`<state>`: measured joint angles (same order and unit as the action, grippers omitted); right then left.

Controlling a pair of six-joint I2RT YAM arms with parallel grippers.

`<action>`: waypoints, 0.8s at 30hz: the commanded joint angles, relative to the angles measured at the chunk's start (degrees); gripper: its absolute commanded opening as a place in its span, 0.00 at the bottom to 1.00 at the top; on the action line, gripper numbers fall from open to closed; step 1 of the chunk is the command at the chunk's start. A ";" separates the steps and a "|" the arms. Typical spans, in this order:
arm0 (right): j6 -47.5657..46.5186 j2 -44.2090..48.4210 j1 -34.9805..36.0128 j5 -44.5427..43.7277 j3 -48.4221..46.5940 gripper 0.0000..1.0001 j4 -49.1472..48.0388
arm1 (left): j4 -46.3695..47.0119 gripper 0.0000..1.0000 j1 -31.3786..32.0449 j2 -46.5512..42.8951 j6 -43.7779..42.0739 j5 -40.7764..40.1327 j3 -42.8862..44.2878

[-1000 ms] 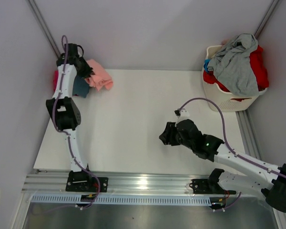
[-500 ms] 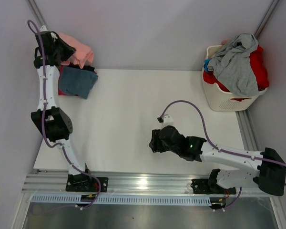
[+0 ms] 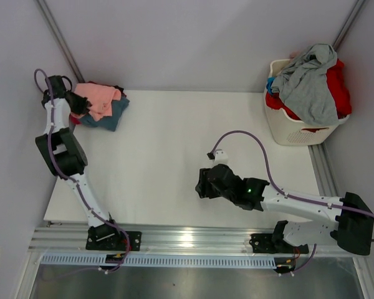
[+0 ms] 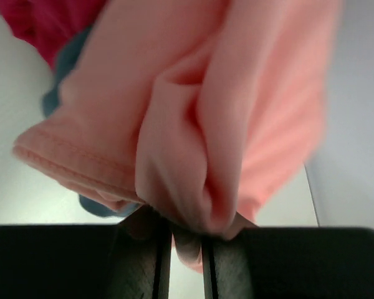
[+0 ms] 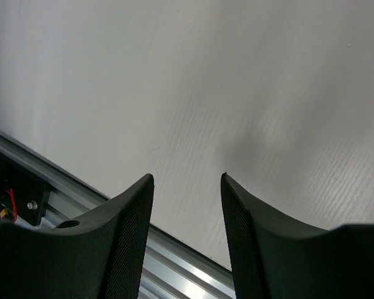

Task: Fold and stack the t-shirts
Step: Put the neatly folded tshirt into the corner of the board with the left arm

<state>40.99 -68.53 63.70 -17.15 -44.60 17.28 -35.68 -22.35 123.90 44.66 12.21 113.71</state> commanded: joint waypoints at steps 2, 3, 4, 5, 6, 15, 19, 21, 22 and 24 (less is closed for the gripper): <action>0.93 3.14 0.46 -2.89 -1.02 0.52 0.39 | -3.92 0.26 -1.47 3.18 2.27 5.27 5.61; 0.93 3.23 0.46 -2.98 -1.19 0.52 0.48 | -5.44 0.34 -1.82 4.32 2.53 6.94 6.60; 0.67 3.32 0.46 -2.98 -1.28 0.52 0.65 | -6.67 0.38 -2.08 5.38 2.97 8.35 7.57; 0.58 3.23 0.46 -2.89 -1.54 0.52 0.65 | -7.64 0.41 -2.26 6.70 3.58 10.45 8.62; 0.49 3.32 0.46 -2.89 -1.72 0.52 0.48 | -8.08 0.44 -2.35 6.80 3.59 11.34 8.28; -1.79 2.79 0.46 -1.66 -1.98 0.52 -1.02 | -3.70 0.77 -2.44 -2.41 0.07 13.54 6.09; -2.58 1.91 0.46 -0.70 -1.98 0.52 -1.46 | -2.38 0.99 -2.44 -8.47 -2.03 13.11 5.47; -2.85 1.74 0.46 -0.43 -2.07 0.52 -1.55 | 0.25 0.99 -2.44 -11.56 -2.91 13.28 2.94; -3.02 1.74 0.46 -0.26 -1.90 0.52 -1.46 | 1.39 0.99 -2.44 -15.31 -3.61 13.37 0.66; -3.11 2.09 0.55 -0.43 -1.81 0.53 -1.55 | 4.56 0.99 -1.74 -19.72 -5.11 12.67 -3.13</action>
<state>38.89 -66.52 63.79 -17.23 -44.60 17.65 -37.30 -24.49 114.43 42.96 24.21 113.56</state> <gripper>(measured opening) 0.524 0.993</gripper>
